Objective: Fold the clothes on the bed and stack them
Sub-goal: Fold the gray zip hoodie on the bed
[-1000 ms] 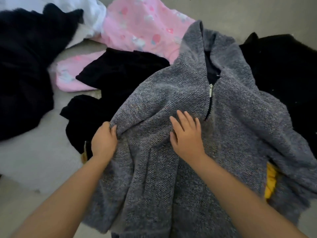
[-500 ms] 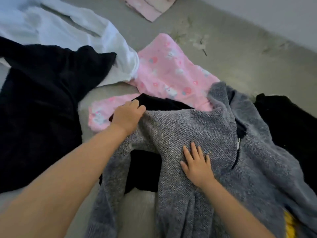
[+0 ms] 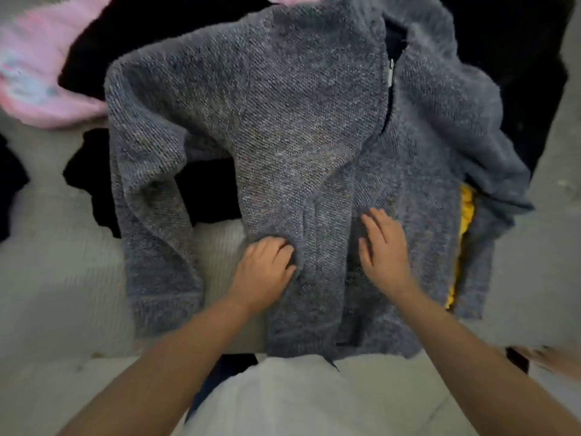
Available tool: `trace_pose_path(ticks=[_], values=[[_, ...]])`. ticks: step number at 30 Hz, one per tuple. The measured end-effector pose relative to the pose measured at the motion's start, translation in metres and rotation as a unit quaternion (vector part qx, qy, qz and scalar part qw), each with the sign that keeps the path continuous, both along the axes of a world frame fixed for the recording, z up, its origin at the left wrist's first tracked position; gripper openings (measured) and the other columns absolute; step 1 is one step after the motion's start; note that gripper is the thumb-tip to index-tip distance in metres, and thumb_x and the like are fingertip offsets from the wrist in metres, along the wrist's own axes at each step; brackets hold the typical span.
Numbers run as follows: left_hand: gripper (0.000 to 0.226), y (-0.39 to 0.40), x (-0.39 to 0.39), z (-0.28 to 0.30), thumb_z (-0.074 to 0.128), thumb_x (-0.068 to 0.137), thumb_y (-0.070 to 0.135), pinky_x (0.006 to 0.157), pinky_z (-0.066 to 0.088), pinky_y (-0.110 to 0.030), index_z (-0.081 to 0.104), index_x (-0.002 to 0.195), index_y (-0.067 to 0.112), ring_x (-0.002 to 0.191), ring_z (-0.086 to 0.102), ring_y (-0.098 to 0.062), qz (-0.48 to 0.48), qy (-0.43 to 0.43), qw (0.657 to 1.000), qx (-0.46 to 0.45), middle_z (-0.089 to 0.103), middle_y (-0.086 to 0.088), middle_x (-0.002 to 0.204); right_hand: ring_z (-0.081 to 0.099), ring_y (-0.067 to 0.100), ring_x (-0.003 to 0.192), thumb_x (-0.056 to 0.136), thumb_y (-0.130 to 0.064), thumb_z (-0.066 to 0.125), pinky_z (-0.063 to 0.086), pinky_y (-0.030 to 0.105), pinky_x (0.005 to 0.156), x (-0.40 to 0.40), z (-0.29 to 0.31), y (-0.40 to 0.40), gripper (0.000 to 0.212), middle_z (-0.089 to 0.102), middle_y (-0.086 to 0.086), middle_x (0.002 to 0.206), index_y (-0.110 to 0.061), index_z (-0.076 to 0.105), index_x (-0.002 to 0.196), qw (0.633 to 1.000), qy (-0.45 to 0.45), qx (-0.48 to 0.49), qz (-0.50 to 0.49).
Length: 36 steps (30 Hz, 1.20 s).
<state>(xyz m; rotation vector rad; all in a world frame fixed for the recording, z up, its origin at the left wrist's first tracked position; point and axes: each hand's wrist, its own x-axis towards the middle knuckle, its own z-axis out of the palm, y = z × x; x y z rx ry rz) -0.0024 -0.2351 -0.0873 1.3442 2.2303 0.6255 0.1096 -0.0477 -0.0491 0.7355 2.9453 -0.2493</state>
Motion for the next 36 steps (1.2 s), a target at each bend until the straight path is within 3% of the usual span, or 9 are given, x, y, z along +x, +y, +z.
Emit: trace_pose_path(ticks=[3, 6, 9, 11, 15, 20, 27, 30, 36], values=[[0.067, -0.015, 0.044, -0.012, 0.069, 0.078, 0.037, 0.1, 0.038, -0.04, 0.048, 0.127, -0.002, 0.122, 0.047, -0.033, 0.013, -0.067, 0.991, -0.114, 0.048, -0.021, 0.132, 0.057, 0.047, 0.106, 0.097, -0.036, 0.029, 0.037, 0.068, 0.083, 0.09, -0.003, 0.001, 0.055, 0.059, 0.026, 0.117, 0.006, 0.064, 0.108, 0.996, -0.078, 0.015, 0.038], [0.083, -0.026, 0.077, -0.015, 0.07, 0.07, 0.049, 0.081, 0.047, -0.057, 0.046, 0.121, -0.012, 0.105, 0.057, -0.047, -0.012, -0.019, 0.989, -0.148, 0.054, -0.033, 0.12, 0.051, 0.036, 0.117, 0.093, -0.058, 0.014, 0.039, 0.065, 0.087, 0.17, -0.013, 0.003, 0.076, 0.06, 0.019, 0.121, -0.006, 0.065, 0.112, 0.977, -0.171, 0.017, 0.125], [0.093, -0.03, 0.115, -0.014, 0.073, 0.062, 0.054, 0.076, 0.042, -0.066, 0.036, 0.12, -0.008, 0.103, 0.053, -0.055, -0.023, 0.062, 0.98, -0.185, 0.052, -0.039, 0.116, 0.027, 0.03, 0.132, 0.069, -0.066, 0.061, 0.026, 0.057, 0.1, 0.225, -0.023, 0.007, 0.075, 0.052, 0.016, 0.13, -0.011, 0.059, 0.12, 0.958, -0.199, 0.053, 0.201], [0.116, -0.03, 0.142, -0.015, 0.084, 0.036, 0.057, 0.078, 0.038, -0.069, 0.039, 0.121, -0.008, 0.104, 0.05, -0.057, -0.051, 0.051, 0.969, -0.238, 0.051, -0.04, 0.117, 0.042, 0.032, 0.124, 0.041, -0.054, 0.086, 0.039, 0.06, 0.091, 0.243, -0.03, 0.009, 0.087, 0.055, 0.015, 0.127, -0.011, 0.065, 0.114, 0.949, -0.238, 0.051, 0.202], [0.116, -0.027, 0.192, -0.01, 0.086, 0.019, 0.057, 0.075, 0.044, -0.064, 0.06, 0.109, -0.011, 0.103, 0.055, -0.051, -0.047, 0.058, 0.952, -0.297, 0.057, -0.032, 0.116, 0.062, 0.031, 0.105, 0.044, -0.023, 0.091, 0.047, 0.06, 0.077, 0.253, -0.037, 0.014, 0.069, 0.063, 0.01, 0.119, -0.012, 0.068, 0.108, 0.958, -0.198, 0.088, 0.187], [0.09, -0.021, 0.208, -0.009, 0.071, 0.075, 0.038, 0.11, 0.015, -0.054, 0.023, 0.141, -0.002, 0.136, 0.009, -0.048, 0.058, 0.069, 0.945, -0.313, 0.012, -0.025, 0.15, 0.065, 0.028, 0.102, 0.035, -0.046, 0.089, 0.052, 0.049, 0.075, 0.253, -0.04, 0.017, 0.074, 0.067, 0.008, 0.113, -0.012, 0.073, 0.098, 0.962, -0.165, 0.087, 0.202], [0.054, -0.028, 0.199, -0.01, 0.078, 0.039, -0.021, 0.066, 0.052, -0.058, 0.066, 0.091, -0.014, 0.096, 0.056, -0.047, 0.053, 0.143, 0.978, -0.143, 0.066, -0.029, 0.095, 0.069, 0.026, 0.076, 0.025, -0.022, 0.09, 0.053, 0.031, 0.058, 0.247, -0.044, 0.018, 0.045, 0.071, 0.009, 0.083, -0.011, 0.07, 0.065, 0.965, -0.108, 0.06, 0.232], [0.022, -0.036, 0.202, -0.002, 0.055, 0.065, -0.005, 0.067, 0.055, -0.043, 0.07, 0.082, -0.007, 0.09, 0.046, -0.032, 0.019, 0.165, 0.983, -0.082, 0.068, -0.02, 0.082, 0.063, 0.024, 0.053, 0.02, -0.014, 0.089, 0.039, 0.03, 0.056, 0.263, -0.029, 0.041, 0.047, 0.064, 0.008, 0.063, -0.009, 0.068, 0.062, 0.965, -0.094, 0.045, 0.242], [0.052, -0.052, 0.204, 0.016, 0.033, 0.091, 0.026, 0.053, 0.043, -0.024, 0.061, 0.051, 0.011, 0.047, 0.057, -0.019, -0.088, 0.241, 0.964, -0.075, 0.053, -0.003, 0.046, 0.057, 0.03, 0.045, 0.04, 0.001, 0.061, 0.045, 0.026, 0.042, 0.301, 0.002, 0.064, 0.053, 0.059, 0.015, 0.059, -0.015, 0.076, 0.088, 0.967, -0.077, 0.071, 0.231]])
